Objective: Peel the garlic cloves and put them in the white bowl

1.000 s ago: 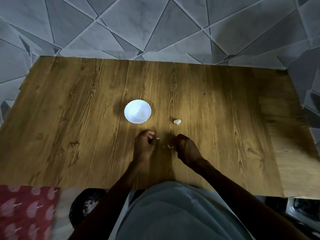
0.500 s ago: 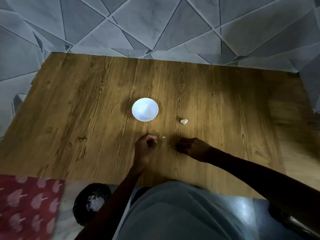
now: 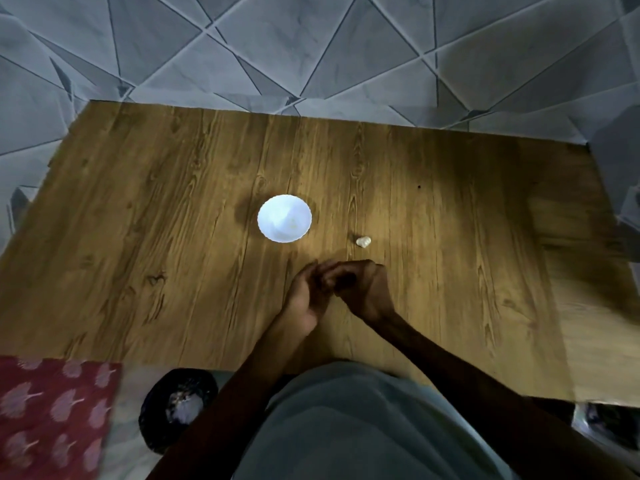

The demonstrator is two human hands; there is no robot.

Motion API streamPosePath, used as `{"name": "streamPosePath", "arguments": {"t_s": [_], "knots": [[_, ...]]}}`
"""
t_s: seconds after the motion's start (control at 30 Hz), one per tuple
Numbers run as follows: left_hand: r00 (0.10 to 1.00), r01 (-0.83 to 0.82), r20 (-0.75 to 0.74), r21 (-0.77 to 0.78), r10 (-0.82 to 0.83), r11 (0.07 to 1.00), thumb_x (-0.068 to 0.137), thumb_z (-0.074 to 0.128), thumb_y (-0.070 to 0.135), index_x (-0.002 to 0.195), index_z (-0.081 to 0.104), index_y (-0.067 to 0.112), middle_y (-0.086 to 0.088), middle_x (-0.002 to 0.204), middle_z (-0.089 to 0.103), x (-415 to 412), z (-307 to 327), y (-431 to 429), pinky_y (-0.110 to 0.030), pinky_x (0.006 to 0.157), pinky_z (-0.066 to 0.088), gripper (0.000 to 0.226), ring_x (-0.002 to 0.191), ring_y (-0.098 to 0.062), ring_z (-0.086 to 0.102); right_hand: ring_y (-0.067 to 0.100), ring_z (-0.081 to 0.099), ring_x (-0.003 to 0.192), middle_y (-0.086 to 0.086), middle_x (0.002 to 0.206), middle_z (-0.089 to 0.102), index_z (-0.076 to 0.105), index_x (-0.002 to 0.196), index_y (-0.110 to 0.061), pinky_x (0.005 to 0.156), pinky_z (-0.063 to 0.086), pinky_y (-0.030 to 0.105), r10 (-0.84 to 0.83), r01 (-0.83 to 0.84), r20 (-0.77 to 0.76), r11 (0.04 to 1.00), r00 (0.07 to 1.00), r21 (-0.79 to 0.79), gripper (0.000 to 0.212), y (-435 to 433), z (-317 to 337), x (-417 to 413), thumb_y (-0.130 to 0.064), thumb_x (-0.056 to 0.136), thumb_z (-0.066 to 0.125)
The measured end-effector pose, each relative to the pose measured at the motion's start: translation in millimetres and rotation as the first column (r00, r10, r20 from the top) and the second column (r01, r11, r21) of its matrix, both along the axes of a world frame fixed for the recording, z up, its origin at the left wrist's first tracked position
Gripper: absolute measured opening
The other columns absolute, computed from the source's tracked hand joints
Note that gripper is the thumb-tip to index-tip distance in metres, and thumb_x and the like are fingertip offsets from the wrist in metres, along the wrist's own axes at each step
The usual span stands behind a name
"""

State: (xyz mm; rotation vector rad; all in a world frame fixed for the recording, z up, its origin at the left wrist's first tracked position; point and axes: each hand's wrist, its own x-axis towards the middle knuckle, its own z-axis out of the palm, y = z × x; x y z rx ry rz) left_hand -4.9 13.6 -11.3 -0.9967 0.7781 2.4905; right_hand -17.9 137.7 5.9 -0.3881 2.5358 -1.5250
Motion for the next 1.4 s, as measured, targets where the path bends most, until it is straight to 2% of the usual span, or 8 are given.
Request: {"name": "streamPosePath", "arguments": {"t_s": [0.17, 0.37, 0.63, 0.8, 0.97, 1.1, 1.27, 1.4], "knots": [[0.981, -0.193, 0.082, 0.361, 0.175, 0.912, 0.098, 0.036, 0.015, 0.099, 0.069, -0.001, -0.015, 0.1, 0.07, -5, 9, 6, -0.038, 0.077, 0.058, 0.037, 0.086, -0.029, 0.073, 0.027, 0.07, 0.09, 0.009, 0.099, 0.075, 0.076, 0.097, -0.014, 0.077, 0.056, 0.032, 0.198, -0.06, -0.22, 0.857, 0.955, 0.512, 0.02, -24, 21, 14, -0.006, 0.083, 0.064], [0.935, -0.351, 0.157, 0.268, 0.319, 0.897, 0.101, 0.039, 0.018, 0.091, 0.064, 0.006, -0.008, 0.078, 0.073, -8, 6, -6, -0.021, 0.075, 0.054, 0.03, 0.069, -0.019, 0.073, -0.008, 0.062, 0.064, -0.013, 0.076, 0.071, 0.076, 0.08, -0.015, 0.064, 0.05, 0.014, -0.119, 0.125, -0.074, 0.988, 0.99, 0.086, 0.018, -3, 29, -6, 0.001, 0.08, 0.069], [0.925, -0.378, 0.096, 0.131, 0.368, 0.916, 0.101, 0.034, 0.021, 0.09, 0.062, 0.005, -0.01, 0.077, 0.072, 5, -2, -45, -0.033, 0.064, 0.061, 0.034, 0.069, -0.022, 0.073, 0.012, 0.067, 0.084, 0.005, 0.105, 0.071, 0.074, 0.108, -0.011, 0.073, 0.051, 0.018, 0.102, -0.121, 0.069, 0.905, 0.992, 0.409, 0.019, 35, -21, -2, -0.008, 0.094, 0.062], [0.939, -0.344, 0.059, 0.09, 0.34, 0.935, 0.101, 0.034, 0.02, 0.091, 0.061, 0.005, -0.01, 0.077, 0.072, 8, -2, -52, -0.033, 0.065, 0.061, 0.033, 0.071, -0.022, 0.073, 0.019, 0.067, 0.09, 0.005, 0.105, 0.07, 0.074, 0.104, -0.011, 0.078, 0.054, 0.027, 0.193, -0.148, -0.052, 0.875, 0.98, 0.461, 0.015, 23, -39, 1, -0.015, 0.093, 0.064], [0.949, -0.311, 0.06, 0.057, 0.308, 0.949, 0.101, 0.034, 0.021, 0.092, 0.062, 0.005, -0.009, 0.077, 0.073, 9, 0, -49, -0.033, 0.074, 0.059, 0.034, 0.072, -0.021, 0.073, 0.029, 0.067, 0.078, 0.012, 0.093, 0.069, 0.072, 0.093, -0.006, 0.064, 0.054, 0.034, 0.356, -0.169, -0.223, 0.796, 0.908, 0.582, 0.015, 16, -45, 2, -0.004, 0.078, 0.074], [0.961, -0.27, 0.067, 0.04, 0.267, 0.962, 0.102, 0.033, 0.021, 0.095, 0.062, 0.002, -0.013, 0.083, 0.073, 7, 3, -43, -0.036, 0.078, 0.055, 0.036, 0.077, -0.024, 0.073, 0.03, 0.063, 0.065, 0.015, 0.083, 0.066, 0.069, 0.086, 0.0, 0.05, 0.049, 0.031, 0.433, -0.217, -0.142, 0.677, 0.89, 0.703, 0.041, 2, -35, 4, -0.007, 0.049, 0.084], [0.97, -0.239, 0.067, 0.07, 0.235, 0.968, 0.103, 0.029, 0.023, 0.101, 0.064, 0.0, -0.016, 0.098, 0.071, 1, 4, -33, -0.032, 0.074, 0.055, 0.042, 0.082, -0.026, 0.073, 0.014, 0.06, 0.064, 0.003, 0.074, 0.069, 0.068, 0.072, -0.012, 0.059, 0.037, 0.024, 0.119, -0.108, -0.013, 0.935, 0.993, 0.337, 0.015, -23, -5, 9, 0.002, 0.071, 0.063], [0.946, -0.323, 0.106, 0.242, 0.306, 0.915, 0.101, 0.032, 0.016, 0.097, 0.065, -0.001, -0.016, 0.087, 0.074, 2, 8, -23, -0.038, 0.072, 0.06, 0.037, 0.076, -0.029, 0.074, 0.017, 0.068, 0.083, 0.003, 0.101, 0.073, 0.074, 0.105, -0.018, 0.069, 0.052, 0.028, 0.22, -0.182, -0.046, 0.893, 0.974, 0.41, 0.022, -44, 5, 22, -0.019, 0.093, 0.055]]}}
